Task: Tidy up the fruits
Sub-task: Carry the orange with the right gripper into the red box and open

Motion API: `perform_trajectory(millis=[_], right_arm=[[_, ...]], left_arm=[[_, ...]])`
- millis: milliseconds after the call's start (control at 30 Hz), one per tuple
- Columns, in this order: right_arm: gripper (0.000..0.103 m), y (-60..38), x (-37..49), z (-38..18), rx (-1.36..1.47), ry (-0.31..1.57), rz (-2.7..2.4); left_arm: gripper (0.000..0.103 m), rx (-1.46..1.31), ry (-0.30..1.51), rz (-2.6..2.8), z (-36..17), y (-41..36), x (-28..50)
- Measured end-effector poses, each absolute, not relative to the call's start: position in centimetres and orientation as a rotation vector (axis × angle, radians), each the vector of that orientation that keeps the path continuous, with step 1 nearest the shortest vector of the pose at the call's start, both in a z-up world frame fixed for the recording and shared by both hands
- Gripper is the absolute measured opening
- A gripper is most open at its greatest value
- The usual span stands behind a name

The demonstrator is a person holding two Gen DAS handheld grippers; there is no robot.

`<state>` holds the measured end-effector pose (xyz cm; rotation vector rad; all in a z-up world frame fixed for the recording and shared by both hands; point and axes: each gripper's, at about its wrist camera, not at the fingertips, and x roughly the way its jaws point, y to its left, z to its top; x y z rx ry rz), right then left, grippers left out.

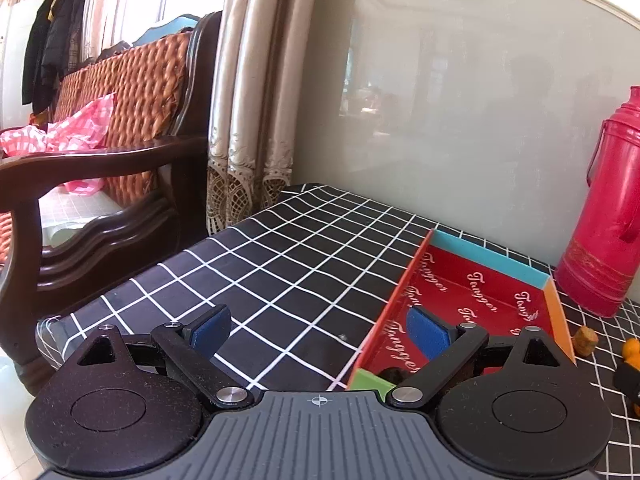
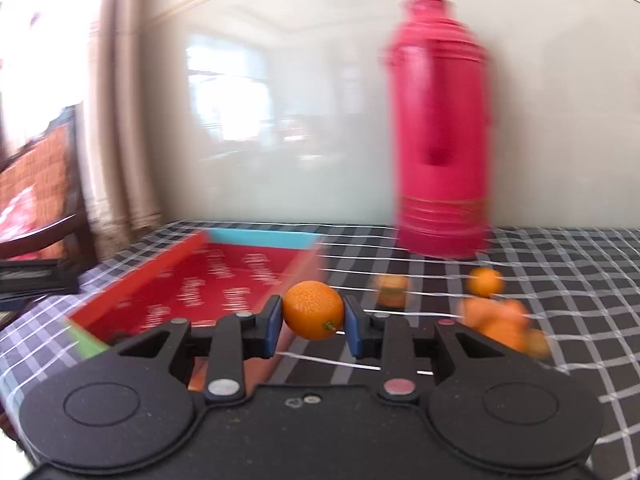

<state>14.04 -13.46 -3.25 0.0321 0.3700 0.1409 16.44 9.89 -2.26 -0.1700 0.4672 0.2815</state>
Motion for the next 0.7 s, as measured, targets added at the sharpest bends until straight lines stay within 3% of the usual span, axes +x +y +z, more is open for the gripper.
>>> perform_trajectory(millis=[300, 500, 633, 700], right_arm=[[0.025, -8.0, 15.3, -3.9, -0.058, 0.416, 0.274], [0.035, -7.1, 14.7, -3.9, -0.086, 0.411, 0.281], [0.067, -8.3, 13.9, -3.2, -0.07, 0.352, 0.221], [0.07, -9.1, 13.7, -2.8, -0.074, 0.331, 0.185]], left_arm=[[0.094, -0.166, 0.477, 0.32, -2.6, 11.9, 16.2], [0.094, -0.176, 0.471, 0.338, -2.6, 12.7, 16.2], [0.094, -0.177, 0.465, 0.323, -2.4, 12.2, 16.2], [0.094, -0.164, 0.459, 0.311, -2.3, 11.5, 16.2]])
